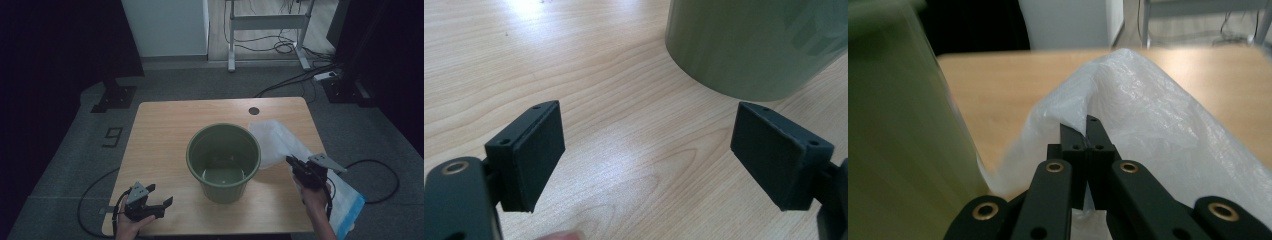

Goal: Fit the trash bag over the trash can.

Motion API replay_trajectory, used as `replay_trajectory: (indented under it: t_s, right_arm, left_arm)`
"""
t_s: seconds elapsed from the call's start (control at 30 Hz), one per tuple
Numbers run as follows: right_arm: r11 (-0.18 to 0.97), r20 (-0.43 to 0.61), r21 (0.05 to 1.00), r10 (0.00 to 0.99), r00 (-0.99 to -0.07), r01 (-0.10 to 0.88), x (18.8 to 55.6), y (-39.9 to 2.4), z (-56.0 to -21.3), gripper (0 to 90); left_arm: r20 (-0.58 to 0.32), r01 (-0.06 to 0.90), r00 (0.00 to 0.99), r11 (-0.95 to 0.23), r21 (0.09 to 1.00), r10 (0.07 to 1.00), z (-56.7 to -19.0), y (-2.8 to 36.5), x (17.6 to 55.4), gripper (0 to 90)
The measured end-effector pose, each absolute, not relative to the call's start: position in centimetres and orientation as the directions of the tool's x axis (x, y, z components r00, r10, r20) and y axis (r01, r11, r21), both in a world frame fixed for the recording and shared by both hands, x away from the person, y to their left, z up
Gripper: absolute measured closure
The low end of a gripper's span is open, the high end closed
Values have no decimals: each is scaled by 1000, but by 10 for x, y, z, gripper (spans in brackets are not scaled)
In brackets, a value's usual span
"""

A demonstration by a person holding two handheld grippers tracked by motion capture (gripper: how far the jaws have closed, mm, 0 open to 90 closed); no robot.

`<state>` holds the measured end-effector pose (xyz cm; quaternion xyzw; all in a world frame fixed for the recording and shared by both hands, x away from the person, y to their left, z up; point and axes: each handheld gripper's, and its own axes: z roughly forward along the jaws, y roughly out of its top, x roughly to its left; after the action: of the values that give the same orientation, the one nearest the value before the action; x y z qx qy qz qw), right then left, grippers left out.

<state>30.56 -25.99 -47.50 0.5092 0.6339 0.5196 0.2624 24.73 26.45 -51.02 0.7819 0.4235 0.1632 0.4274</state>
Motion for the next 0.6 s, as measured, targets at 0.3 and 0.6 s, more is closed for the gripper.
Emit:
replay_trajectory:
  t_s: [0.3,0.6]
  right_arm:
    - [-115,208,961,899,-385,251,297,-268,-436,888]
    - [-144,205,974,891,-405,176,288,-266,-395,888]
  left_arm:
    - [-119,528,582,-263,808,804,-511,267,247,135]
    - [-122,528,578,-256,810,807,-511,268,247,135]
